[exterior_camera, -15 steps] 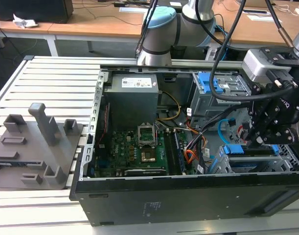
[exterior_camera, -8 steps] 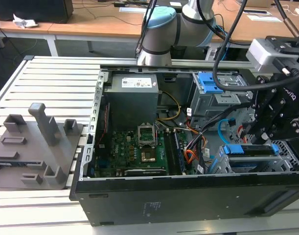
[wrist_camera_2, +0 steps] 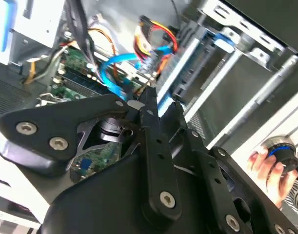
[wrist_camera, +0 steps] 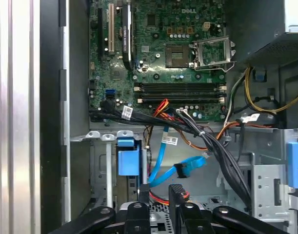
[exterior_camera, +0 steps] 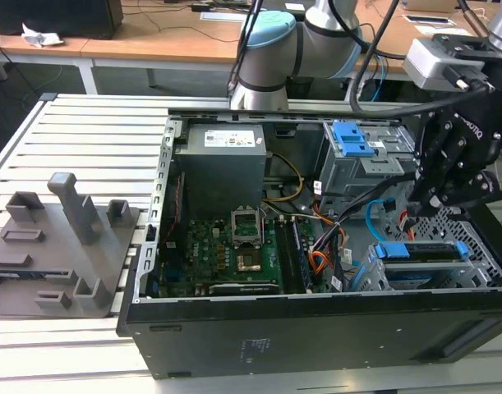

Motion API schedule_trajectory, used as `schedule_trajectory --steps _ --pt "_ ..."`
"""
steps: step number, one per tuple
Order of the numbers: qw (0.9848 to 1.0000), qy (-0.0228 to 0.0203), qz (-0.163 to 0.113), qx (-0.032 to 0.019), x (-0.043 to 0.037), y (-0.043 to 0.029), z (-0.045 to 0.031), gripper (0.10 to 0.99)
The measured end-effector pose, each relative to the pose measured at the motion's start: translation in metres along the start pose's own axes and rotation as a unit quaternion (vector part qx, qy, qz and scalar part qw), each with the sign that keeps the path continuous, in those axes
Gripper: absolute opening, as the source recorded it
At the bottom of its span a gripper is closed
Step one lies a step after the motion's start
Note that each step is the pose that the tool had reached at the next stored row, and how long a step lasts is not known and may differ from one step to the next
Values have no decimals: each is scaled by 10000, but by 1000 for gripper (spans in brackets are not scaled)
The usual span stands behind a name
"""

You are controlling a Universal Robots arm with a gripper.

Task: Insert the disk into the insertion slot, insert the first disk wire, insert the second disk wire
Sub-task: 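Insert the first disk wire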

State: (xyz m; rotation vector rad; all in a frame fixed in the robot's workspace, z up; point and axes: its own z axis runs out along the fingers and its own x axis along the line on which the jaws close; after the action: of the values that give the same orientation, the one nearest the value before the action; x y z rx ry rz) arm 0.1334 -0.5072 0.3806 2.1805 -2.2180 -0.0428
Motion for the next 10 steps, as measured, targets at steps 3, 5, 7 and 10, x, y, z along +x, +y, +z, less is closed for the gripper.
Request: schedule_trajectory --steps 3,5,7,10 --pt "10000 12 1 -1 -103 -110 55 302" --pt "10000 14 1 -1 -105 -137 90 302" --pt "10000 13 1 -1 -107 -157 134 302" --pt "10000 14 4 -2 -113 -170 182 302"
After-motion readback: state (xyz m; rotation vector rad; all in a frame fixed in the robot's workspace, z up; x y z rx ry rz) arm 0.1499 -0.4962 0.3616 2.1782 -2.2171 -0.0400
